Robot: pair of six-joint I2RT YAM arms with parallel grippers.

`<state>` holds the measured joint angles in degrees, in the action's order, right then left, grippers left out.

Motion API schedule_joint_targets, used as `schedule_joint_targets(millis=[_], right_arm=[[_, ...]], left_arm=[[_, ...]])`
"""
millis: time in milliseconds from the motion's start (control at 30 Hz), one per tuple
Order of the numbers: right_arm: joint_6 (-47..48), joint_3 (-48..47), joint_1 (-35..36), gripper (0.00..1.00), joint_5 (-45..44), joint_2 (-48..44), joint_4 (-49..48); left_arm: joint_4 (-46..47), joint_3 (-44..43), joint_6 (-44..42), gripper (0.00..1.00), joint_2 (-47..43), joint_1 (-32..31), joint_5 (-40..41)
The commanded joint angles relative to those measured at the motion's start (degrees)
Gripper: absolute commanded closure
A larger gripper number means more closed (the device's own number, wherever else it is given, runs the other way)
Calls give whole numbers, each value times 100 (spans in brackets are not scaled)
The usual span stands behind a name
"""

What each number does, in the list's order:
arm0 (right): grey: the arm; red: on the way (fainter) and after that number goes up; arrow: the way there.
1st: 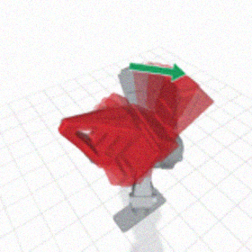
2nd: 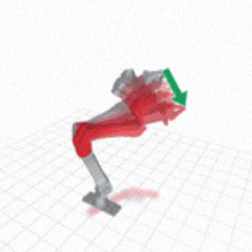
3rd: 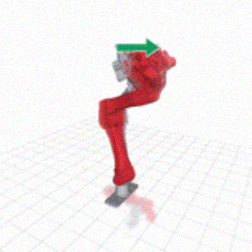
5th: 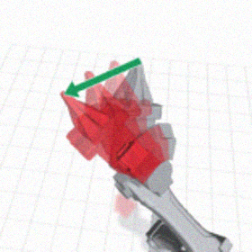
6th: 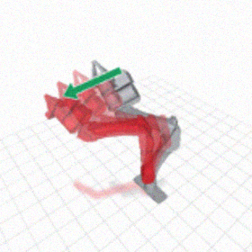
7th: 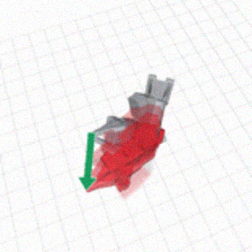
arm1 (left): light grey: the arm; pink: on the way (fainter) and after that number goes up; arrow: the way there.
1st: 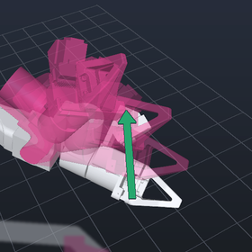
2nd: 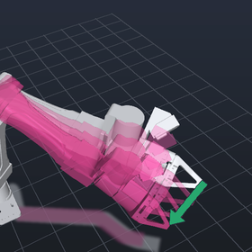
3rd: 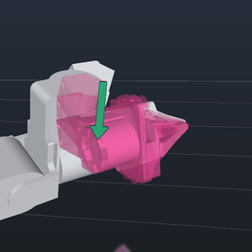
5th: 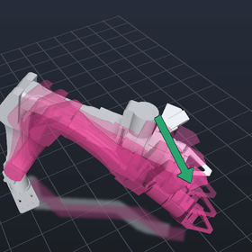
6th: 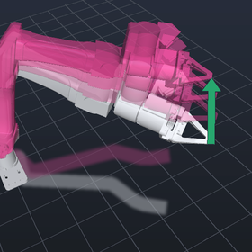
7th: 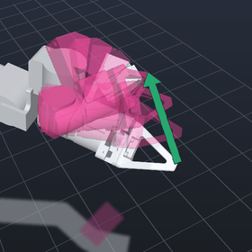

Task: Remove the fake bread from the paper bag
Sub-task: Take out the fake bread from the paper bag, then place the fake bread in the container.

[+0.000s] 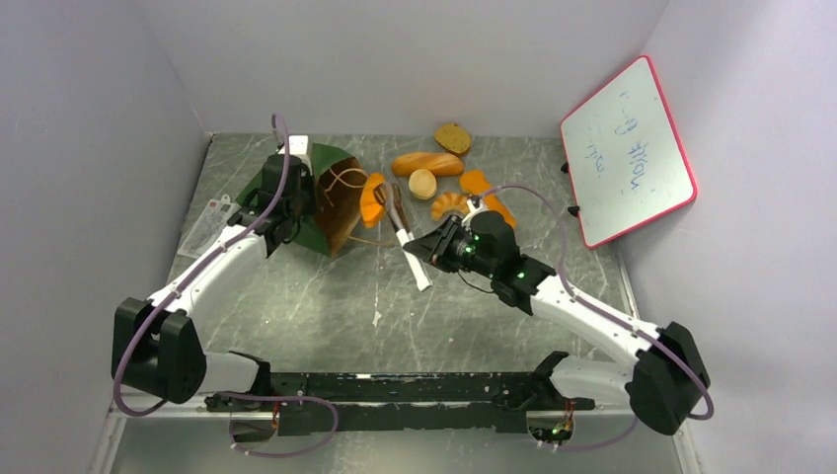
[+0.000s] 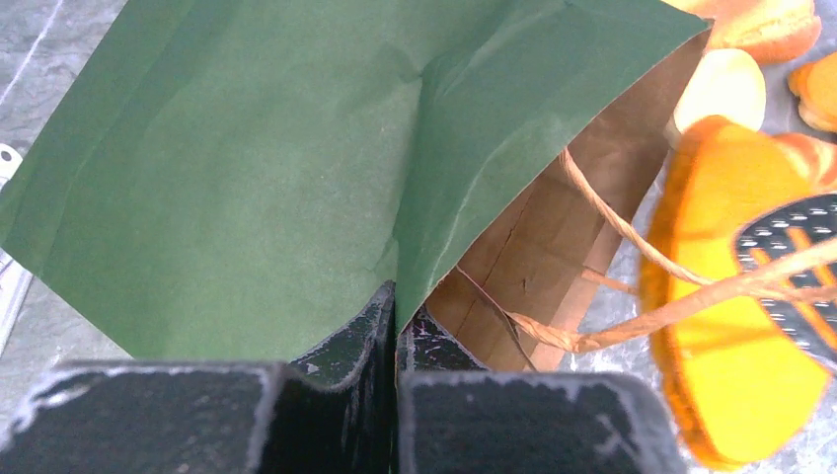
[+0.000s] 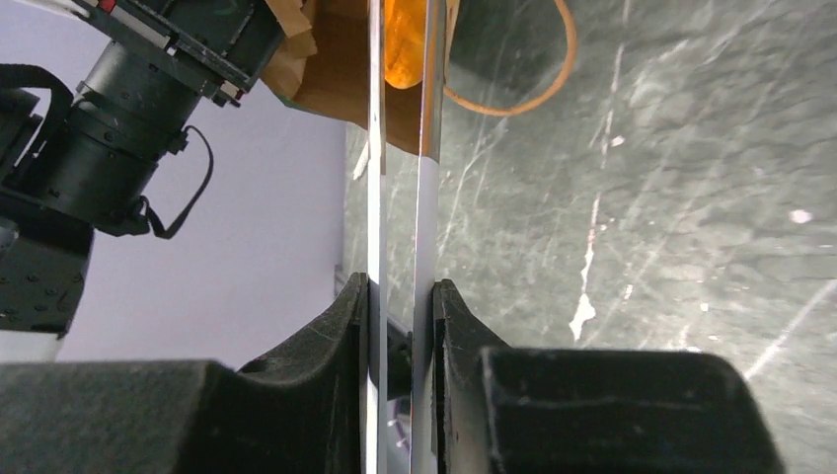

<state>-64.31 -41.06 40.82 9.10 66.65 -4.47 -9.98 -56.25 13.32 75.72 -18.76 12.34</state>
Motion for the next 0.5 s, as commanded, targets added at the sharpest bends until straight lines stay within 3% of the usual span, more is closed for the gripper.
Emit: schedule_joint_targets(millis=[0,467], right_arm=[[637,-306,-50,100,-884,-405,729],[1325,-328,-179,100,-2894,-540,1967]], left_arm=[[-127,-354,74,93,149,81,132],[-332,-1098,19,93,320,211,-341]])
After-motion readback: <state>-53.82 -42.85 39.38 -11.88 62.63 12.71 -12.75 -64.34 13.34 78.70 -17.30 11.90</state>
